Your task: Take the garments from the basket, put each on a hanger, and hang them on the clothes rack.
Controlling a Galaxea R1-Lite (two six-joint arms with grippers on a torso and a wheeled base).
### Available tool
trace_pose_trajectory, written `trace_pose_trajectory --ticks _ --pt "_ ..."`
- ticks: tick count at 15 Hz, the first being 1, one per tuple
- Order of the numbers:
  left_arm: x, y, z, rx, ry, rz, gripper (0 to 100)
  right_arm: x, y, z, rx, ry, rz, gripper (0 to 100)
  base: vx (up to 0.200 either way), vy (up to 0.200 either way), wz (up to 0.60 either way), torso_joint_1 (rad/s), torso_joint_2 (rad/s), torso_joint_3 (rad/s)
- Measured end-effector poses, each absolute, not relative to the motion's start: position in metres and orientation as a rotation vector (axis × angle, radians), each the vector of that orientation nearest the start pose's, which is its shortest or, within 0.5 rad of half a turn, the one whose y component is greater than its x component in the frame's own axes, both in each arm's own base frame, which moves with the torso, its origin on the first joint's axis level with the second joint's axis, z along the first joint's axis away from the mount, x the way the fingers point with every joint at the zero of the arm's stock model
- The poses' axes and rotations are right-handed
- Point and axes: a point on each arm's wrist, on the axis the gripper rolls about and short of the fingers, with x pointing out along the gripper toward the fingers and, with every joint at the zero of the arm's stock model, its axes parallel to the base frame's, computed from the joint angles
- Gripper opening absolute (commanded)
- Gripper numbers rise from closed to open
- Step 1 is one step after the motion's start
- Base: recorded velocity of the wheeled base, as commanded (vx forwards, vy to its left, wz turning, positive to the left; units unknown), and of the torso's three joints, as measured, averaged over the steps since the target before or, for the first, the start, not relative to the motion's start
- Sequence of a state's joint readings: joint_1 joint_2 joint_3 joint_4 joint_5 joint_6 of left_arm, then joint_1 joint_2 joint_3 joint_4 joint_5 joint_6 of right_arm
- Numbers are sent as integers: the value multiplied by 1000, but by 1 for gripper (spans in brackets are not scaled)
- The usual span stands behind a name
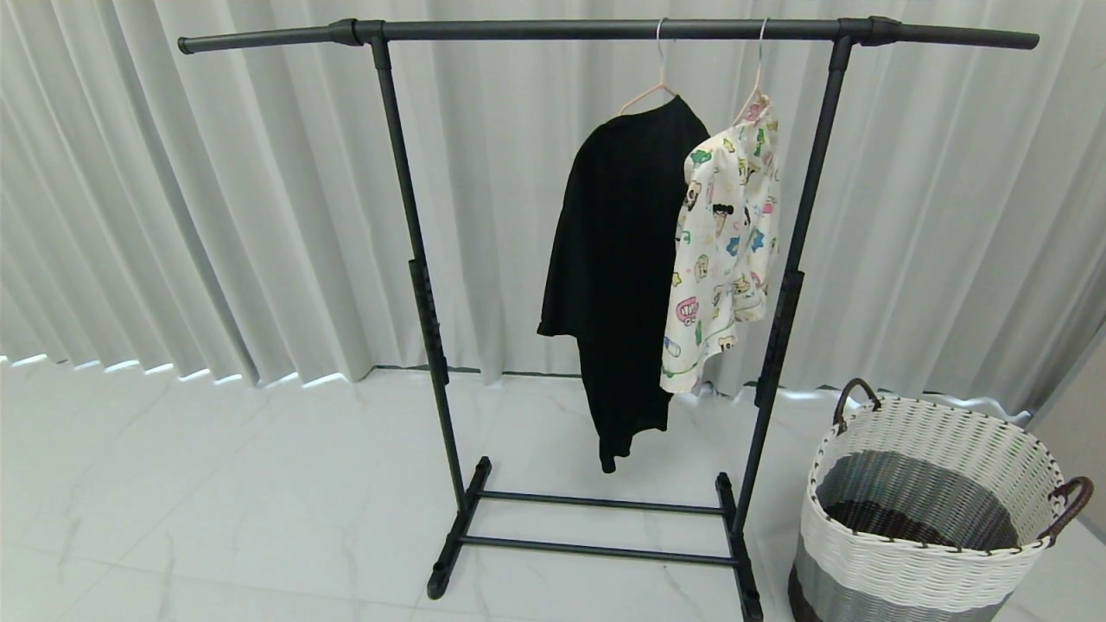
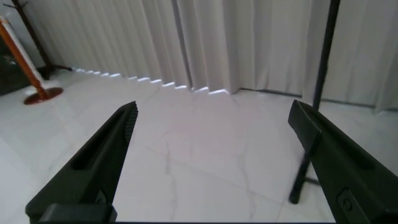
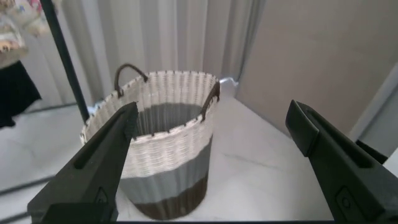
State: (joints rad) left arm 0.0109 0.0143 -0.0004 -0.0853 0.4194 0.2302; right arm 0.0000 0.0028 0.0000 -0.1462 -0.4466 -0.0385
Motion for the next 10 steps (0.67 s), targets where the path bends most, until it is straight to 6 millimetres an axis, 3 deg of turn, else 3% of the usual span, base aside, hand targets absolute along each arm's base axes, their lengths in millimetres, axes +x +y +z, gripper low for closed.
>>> trace_pose_trajectory --ticks 4,6,10 --pt "-24 7 84 -1 -78 344 100 -25 -8 85 28 -95 -378 100 0 0 0 0 0 0" --pt "-23 2 80 -22 -50 127 100 -23 -6 77 63 -20 -247 100 0 0 0 0 0 0" --pt "-23 1 76 -25 -10 76 100 -23 -4 73 123 11 -182 100 0 0 0 0 0 0"
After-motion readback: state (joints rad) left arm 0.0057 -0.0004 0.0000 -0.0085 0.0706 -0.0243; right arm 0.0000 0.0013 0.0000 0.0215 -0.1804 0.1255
